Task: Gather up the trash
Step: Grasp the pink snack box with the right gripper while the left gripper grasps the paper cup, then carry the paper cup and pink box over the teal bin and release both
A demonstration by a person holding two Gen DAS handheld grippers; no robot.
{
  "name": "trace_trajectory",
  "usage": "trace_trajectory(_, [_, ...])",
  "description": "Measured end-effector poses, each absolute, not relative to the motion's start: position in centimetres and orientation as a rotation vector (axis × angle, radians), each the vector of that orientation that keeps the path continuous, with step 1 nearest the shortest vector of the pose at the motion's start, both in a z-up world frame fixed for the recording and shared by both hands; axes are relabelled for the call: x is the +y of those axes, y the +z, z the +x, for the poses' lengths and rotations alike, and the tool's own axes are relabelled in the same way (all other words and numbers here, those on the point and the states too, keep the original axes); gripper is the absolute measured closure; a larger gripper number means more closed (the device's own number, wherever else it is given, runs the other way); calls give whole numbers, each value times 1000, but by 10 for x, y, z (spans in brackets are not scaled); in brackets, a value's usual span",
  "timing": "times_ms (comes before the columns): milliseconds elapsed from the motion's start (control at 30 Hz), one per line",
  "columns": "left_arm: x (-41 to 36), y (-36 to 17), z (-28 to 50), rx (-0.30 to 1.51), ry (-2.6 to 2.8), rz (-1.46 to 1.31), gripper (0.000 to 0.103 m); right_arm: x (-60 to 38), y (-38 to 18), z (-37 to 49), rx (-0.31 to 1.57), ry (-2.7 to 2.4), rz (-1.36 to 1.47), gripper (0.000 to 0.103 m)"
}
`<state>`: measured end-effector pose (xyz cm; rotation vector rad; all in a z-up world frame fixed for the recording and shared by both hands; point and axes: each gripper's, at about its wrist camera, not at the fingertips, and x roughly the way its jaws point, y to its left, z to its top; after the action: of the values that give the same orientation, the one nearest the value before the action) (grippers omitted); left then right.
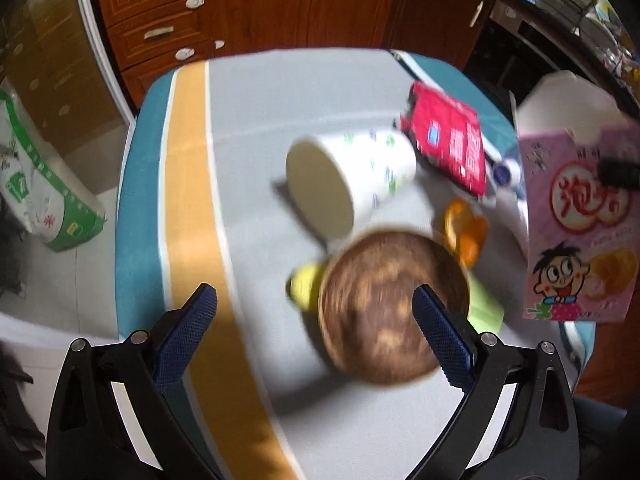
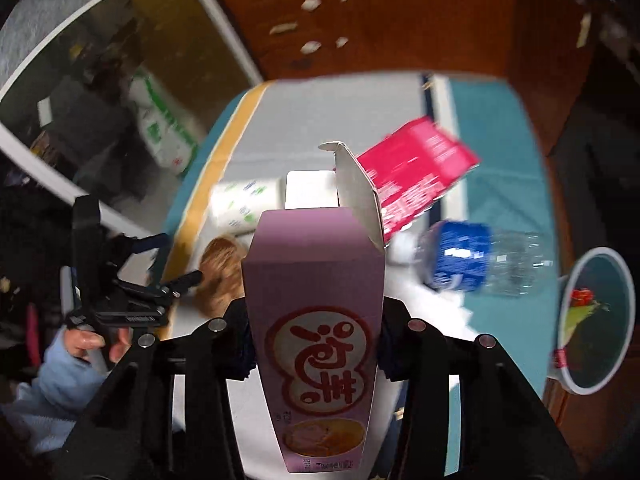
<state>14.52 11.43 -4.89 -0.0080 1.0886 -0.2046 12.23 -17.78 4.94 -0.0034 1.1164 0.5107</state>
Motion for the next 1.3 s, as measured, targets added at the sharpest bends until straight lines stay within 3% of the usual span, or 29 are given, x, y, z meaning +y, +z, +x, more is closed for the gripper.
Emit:
trace_trajectory(133, [103,-42,174,1069,-251,-45,29,-188,41,116,1130,485,25,60])
trace_trajectory(300, [86,-47,196,1081,-318,-68,39,-198,40,113,1132,469,59,60])
trace_trajectory(367, [80,-51,201,1084,-316,-63,65,-200,41,109,1130,462,63,60])
trace_trajectory(433, [78,-51,200,1086,-312,-67,99,-202,43,106,1117,448,58,60])
trace_trajectory(867, [27,41,154,911,-345,106,100,-268,80,96,965,391,180,60])
trace_trajectory(1300, [-188,42,142,974,-715,351,100,-469,80,71,796,15,393,60])
